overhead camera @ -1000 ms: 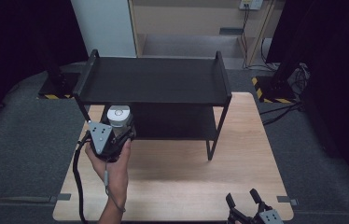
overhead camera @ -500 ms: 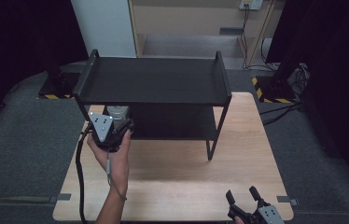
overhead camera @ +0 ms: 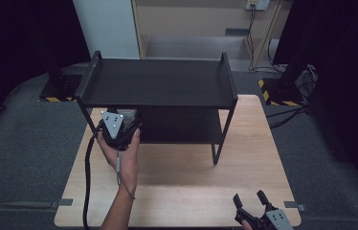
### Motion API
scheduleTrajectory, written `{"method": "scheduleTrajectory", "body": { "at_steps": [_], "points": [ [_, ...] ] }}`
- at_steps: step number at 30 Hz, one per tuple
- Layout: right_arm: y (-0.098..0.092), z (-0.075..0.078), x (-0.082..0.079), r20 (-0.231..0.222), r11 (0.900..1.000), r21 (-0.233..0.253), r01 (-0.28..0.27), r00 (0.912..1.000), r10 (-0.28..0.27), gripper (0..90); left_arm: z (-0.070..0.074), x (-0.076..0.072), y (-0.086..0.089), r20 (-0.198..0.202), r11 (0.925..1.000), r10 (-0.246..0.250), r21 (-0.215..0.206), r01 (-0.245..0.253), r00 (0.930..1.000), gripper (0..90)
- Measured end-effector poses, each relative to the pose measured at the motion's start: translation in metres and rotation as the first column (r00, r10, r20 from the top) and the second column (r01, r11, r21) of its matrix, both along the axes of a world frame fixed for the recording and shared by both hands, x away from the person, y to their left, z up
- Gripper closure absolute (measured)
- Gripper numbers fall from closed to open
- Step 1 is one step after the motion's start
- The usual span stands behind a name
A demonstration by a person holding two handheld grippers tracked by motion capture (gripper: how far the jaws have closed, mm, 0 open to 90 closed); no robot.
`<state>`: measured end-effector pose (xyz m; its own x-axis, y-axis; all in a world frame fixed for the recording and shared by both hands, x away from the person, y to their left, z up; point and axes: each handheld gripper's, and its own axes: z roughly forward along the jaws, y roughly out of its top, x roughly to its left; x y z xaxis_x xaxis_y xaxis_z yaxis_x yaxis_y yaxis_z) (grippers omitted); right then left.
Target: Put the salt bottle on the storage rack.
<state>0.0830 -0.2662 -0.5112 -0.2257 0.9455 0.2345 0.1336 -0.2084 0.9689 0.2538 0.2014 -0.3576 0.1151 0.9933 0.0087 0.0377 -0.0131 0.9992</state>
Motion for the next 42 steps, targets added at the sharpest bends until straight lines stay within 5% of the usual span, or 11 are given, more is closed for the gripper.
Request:
{"method": "scheduleTrajectory", "body": {
  "at_steps": [4, 9, 18, 26, 34, 42],
  "points": [
    [0.000, -0.001, 0.000, -0.002, 1.000, 0.004, 0.000, 1.0000, 0.000, 7.7, -0.003, 0.001, -0.004, 0.016, 0.9996, 0.016, 0.023, -0.017, 0.9997, 29.8],
    [0.001, -0.001, 0.000, -0.004, 1.000, 0.008, -0.006, 1.0000, 0.006, 7.1, -0.008, -0.003, -0.005, 0.036, 0.9999, 0.013, 0.007, -0.014, 0.9993, 14.7],
    [0.001, 0.001, 0.000, -0.001, 1.000, 0.009, -0.014, 0.9999, 0.014, 5.8, -0.022, -0.038, -0.004, 0.099, 0.9998, 0.019, -0.005, -0.019, 0.9949, 7.8],
    [0.005, 0.003, -0.005, 0.002, 1.000, -0.006, -0.014, 0.9999, 0.014, 5.4, -0.047, -0.093, 0.002, 0.137, 0.9997, -0.022, 0.016, 0.020, 0.9903, 6.1],
    [0.006, 0.003, -0.014, 0.002, 1.000, -0.015, 0.008, 1.0000, -0.007, 5.2, -0.083, -0.148, 0.033, 0.109, 0.9983, -0.057, 0.002, 0.058, 0.9924, 5.3],
    [0.006, 0.001, -0.025, 0.008, 0.999, -0.004, 0.032, 0.9995, -0.032, 5.2, -0.119, -0.191, 0.068, 0.057, 0.9998, -0.016, 0.011, 0.015, 0.9982, 5.3]
  ]
}}
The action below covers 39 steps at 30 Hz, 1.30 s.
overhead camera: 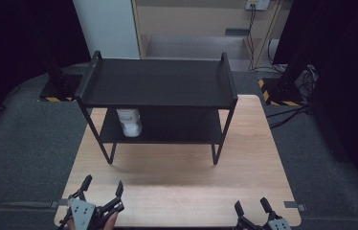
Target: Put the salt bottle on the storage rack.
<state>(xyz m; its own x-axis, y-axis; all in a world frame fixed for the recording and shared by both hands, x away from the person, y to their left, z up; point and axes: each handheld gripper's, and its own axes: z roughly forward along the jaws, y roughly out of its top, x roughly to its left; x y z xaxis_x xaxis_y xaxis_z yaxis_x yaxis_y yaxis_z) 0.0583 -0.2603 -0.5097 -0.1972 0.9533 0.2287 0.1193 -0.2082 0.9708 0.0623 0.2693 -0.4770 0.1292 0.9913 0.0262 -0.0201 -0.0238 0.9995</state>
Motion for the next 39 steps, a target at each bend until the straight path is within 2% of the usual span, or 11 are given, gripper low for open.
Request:
{"method": "scheduleTrajectory", "body": {
  "at_steps": [5, 10, 15, 20, 39],
  "points": [
    [0.003, 0.002, -0.003, 0.001, 1.000, -0.002, 0.010, 1.0000, -0.010, 5.1, -0.007, -0.010, 0.016, -0.009, 0.9996, 0.028, 0.007, -0.028, 0.9996, 5.3],
    [0.005, 0.005, -0.005, 0.015, 1.000, -0.003, 0.019, 0.9997, -0.019, 5.1, -0.007, -0.012, 0.025, 0.000, 0.9996, 0.028, -0.004, -0.028, 0.9996, 5.3],
    [0.003, 0.008, -0.007, 0.018, 0.999, -0.005, 0.033, 0.9993, -0.033, 5.0, -0.007, -0.010, 0.033, 0.008, 0.9996, 0.020, -0.018, -0.020, 0.9998, 5.3],
    [-0.001, 0.009, -0.009, 0.013, 0.999, -0.014, 0.046, 0.9989, -0.046, 4.8, -0.007, -0.007, 0.039, -0.003, 0.9993, 0.035, -0.008, -0.035, 0.9994, 5.3],
    [-0.006, 0.009, -0.011, 0.014, 0.997, -0.022, 0.073, 0.9972, -0.073, 4.8, -0.003, -0.002, 0.058, 0.009, 0.9974, 0.071, 0.007, -0.071, 0.9974, 5.3]
  ]
}}
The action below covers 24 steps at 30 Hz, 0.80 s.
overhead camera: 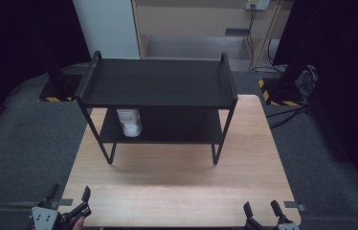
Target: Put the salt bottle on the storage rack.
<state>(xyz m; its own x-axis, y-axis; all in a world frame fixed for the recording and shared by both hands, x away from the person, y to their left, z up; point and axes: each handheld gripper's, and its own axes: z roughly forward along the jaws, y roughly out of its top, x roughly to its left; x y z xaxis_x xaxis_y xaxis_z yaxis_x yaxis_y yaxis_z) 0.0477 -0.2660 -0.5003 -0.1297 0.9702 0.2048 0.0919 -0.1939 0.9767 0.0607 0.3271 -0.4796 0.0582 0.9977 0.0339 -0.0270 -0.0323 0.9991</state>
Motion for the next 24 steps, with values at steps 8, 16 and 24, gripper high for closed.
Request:
{"method": "scheduleTrajectory", "body": {
  "at_steps": [8, 16, 24],
  "points": [
    [-0.014, 0.006, 0.005, 0.014, 0.999, -0.029, 0.025, 0.9996, -0.024, 4.6, 0.003, 0.006, 0.005, -0.010, 1.0000, 0.000, 0.010, 0.000, 1.0000, 5.3],
    [-0.022, 0.008, 0.014, 0.037, 1.000, -0.021, 0.022, 0.9991, -0.022, 4.5, 0.003, 0.009, -0.001, -0.011, 0.9998, 0.015, 0.013, -0.015, 0.9998, 5.3],
    [-0.019, 0.002, 0.018, 0.049, 1.000, -0.004, 0.007, 0.9988, -0.007, 4.4, 0.003, 0.008, -0.007, -0.008, 0.9995, 0.031, 0.002, -0.031, 0.9995, 5.3]
  ]
}}
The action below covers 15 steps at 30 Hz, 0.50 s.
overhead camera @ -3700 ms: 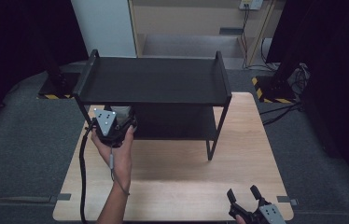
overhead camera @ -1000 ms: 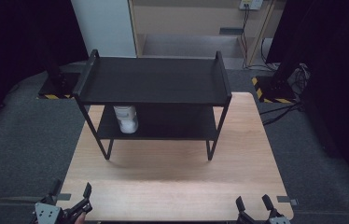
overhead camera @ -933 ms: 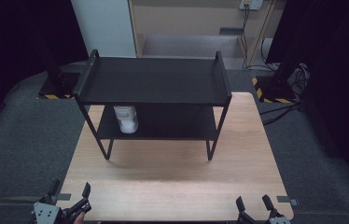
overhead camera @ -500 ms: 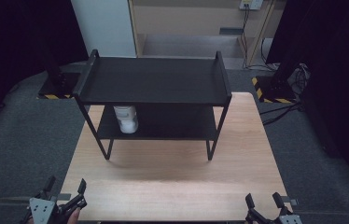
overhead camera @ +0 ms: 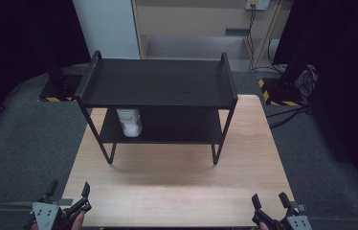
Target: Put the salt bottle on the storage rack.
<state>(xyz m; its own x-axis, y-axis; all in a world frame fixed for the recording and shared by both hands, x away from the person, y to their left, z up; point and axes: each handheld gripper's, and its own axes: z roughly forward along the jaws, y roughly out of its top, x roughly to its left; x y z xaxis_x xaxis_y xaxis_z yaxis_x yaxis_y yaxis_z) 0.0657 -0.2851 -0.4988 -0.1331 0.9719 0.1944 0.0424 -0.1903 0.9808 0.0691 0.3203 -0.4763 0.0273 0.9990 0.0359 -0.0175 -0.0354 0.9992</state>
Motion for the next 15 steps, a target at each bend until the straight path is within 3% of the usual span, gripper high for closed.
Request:
{"method": "scheduleTrajectory", "body": {
  "at_steps": [15],
  "points": [
    [0.0036, -0.0074, 0.0037, -0.016, 1.000, 0.015, -0.023, 0.9996, 0.023, 4.4, -0.0001, -0.0018, -0.0029, -0.012, 1.0000, 0.000, -0.007, 0.000, 0.9999, 5.3]
  ]
}}
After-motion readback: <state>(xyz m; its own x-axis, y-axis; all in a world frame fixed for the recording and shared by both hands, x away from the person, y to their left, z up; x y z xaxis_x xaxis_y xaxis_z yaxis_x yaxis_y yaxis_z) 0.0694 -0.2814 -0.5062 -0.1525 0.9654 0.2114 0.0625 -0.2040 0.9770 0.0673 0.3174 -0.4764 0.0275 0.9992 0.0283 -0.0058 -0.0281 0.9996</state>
